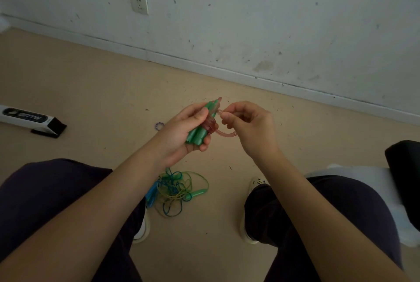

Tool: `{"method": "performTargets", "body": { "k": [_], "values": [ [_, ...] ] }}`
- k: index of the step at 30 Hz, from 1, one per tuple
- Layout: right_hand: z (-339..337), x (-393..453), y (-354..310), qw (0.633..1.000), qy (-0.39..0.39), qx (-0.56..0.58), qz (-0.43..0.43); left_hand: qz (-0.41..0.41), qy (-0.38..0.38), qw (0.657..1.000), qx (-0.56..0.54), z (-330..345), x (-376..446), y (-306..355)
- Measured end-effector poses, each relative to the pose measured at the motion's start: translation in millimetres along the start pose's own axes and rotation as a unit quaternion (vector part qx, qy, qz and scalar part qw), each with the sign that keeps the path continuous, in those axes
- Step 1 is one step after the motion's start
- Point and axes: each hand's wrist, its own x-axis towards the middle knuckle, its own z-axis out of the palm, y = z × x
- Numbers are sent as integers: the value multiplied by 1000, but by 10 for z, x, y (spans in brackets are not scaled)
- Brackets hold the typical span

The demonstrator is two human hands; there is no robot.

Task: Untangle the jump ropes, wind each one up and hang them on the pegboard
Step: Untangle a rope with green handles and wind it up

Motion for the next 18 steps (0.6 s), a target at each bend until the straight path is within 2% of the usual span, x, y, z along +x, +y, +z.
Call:
{"method": "performTargets", "body": {
  "k": [5, 9, 14, 18],
  "values": [
    [2, 5, 1, 999, 8, -29, -26, -2, 7, 1000, 12, 19, 8, -5],
    [-37, 41, 4, 999, 32, -16, -37, -5, 0, 1000, 8, 18, 10, -5],
    [-14, 17, 7, 999, 15, 15, -34, -22, -31, 998, 50, 24, -7, -28],
    [8, 2, 42, 999, 14, 41, -22, -15, -12, 998, 61, 34, 6, -44]
  ]
}}
